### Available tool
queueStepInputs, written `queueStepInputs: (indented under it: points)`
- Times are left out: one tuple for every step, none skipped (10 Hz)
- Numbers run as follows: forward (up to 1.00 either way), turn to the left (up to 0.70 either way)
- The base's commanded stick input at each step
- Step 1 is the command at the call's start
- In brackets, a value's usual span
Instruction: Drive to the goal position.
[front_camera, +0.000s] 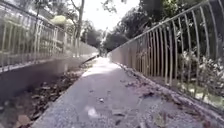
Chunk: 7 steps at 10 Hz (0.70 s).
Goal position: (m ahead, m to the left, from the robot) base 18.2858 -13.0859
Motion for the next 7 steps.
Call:
queueStepInputs:
  points:
    - [0.5,0.0]
    - [0.5,0.0]
    - [0.5,0.0]
    - [0.5,0.0]
    - [0.5,0.0]
    - [0.5,0.0]
    - [0.5,0.0]
